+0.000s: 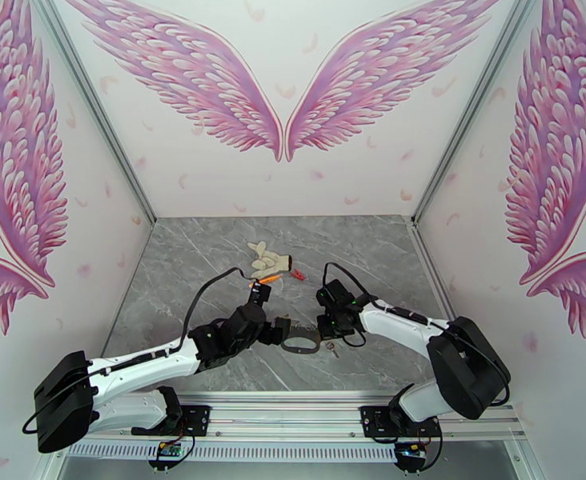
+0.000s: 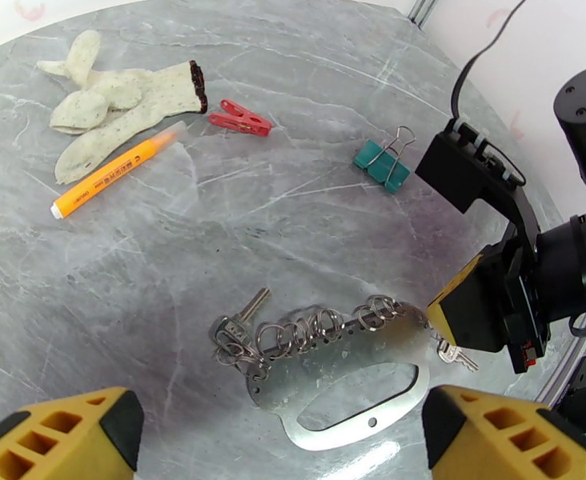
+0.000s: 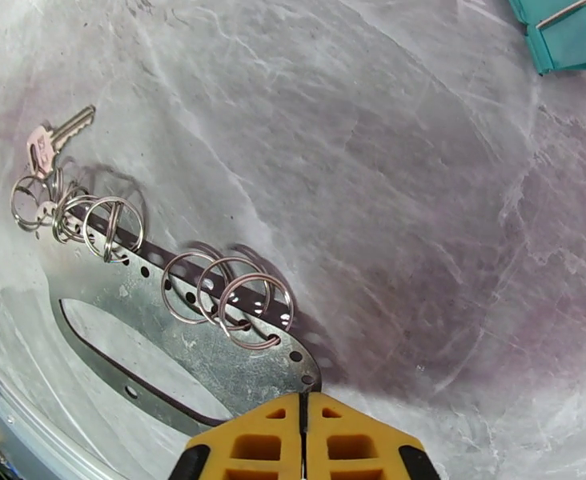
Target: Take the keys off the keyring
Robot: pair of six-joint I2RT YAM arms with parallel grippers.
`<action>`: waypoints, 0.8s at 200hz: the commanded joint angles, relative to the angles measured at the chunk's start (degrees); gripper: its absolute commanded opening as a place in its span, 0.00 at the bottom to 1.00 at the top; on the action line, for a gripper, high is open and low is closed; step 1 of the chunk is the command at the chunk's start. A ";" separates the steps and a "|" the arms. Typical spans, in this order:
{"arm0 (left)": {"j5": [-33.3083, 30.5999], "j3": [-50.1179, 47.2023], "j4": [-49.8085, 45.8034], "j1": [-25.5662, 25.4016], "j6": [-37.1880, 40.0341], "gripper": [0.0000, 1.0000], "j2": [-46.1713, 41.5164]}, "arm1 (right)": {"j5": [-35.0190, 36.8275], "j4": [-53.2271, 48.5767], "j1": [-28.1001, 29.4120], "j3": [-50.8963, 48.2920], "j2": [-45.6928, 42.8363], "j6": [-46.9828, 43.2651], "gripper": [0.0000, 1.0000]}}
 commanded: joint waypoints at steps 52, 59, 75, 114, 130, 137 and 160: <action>-3.17 -4.46 1.35 -0.51 5.45 0.95 -12.04 | -1.61 -3.36 3.71 8.41 -5.11 8.10 0.00; -2.99 -5.02 1.41 -0.51 6.76 0.93 -13.91 | -1.94 -3.70 4.02 9.49 -5.51 9.36 0.00; -3.73 -5.30 -0.13 -0.54 8.46 0.92 -17.97 | -2.50 -4.10 4.93 12.07 -6.40 12.00 0.00; -5.15 -3.45 -5.86 -0.60 9.58 0.90 -24.62 | -0.37 -2.87 6.81 17.02 -7.82 19.69 0.00; -4.41 -2.52 -7.26 -0.68 8.85 0.88 -25.83 | 0.83 -1.80 7.15 18.63 -8.24 24.16 0.00; -3.95 -2.40 -7.45 -0.76 8.71 0.86 -26.17 | 1.63 -1.00 7.27 18.92 -8.64 26.32 0.00; -3.87 -2.89 -6.91 -1.47 8.13 0.82 -26.89 | 5.54 1.70 8.02 19.45 -10.20 32.29 0.00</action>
